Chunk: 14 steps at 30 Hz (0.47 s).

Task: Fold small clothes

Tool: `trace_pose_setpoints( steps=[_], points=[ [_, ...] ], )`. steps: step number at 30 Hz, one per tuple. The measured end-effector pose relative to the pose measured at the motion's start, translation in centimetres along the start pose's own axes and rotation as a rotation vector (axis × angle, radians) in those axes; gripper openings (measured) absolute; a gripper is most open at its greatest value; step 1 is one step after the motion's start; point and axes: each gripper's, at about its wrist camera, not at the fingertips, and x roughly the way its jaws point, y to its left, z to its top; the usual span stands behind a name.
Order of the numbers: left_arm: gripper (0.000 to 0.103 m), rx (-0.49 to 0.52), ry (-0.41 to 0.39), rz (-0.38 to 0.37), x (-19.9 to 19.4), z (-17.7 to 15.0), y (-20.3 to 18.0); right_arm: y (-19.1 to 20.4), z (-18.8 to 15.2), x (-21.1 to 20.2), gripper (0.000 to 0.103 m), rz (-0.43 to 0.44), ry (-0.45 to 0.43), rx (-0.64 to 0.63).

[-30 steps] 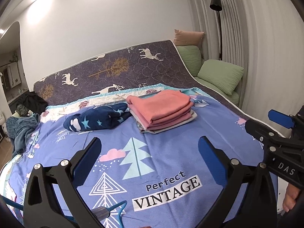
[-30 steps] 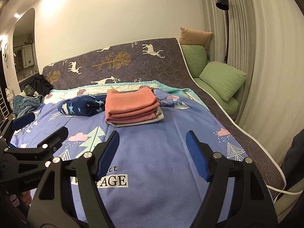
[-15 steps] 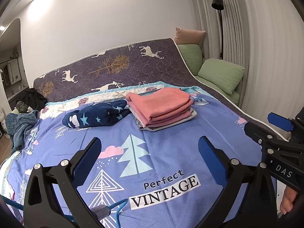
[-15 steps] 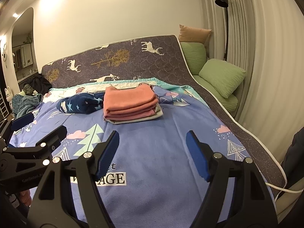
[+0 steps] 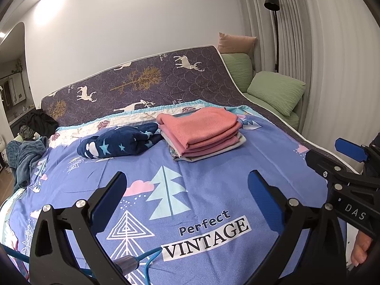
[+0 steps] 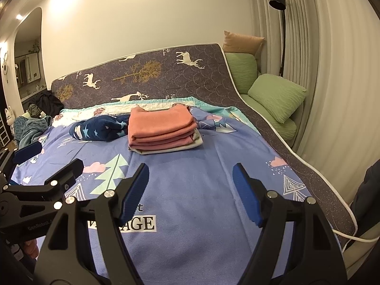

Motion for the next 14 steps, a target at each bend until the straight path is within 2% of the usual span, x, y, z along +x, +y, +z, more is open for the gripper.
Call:
trace_pose_setpoints(
  steps=[14],
  points=[
    [0.102, 0.004, 0.009, 0.002, 0.35, -0.03, -0.26, -0.22, -0.10, 0.18, 0.076, 0.000, 0.005, -0.001]
  ],
)
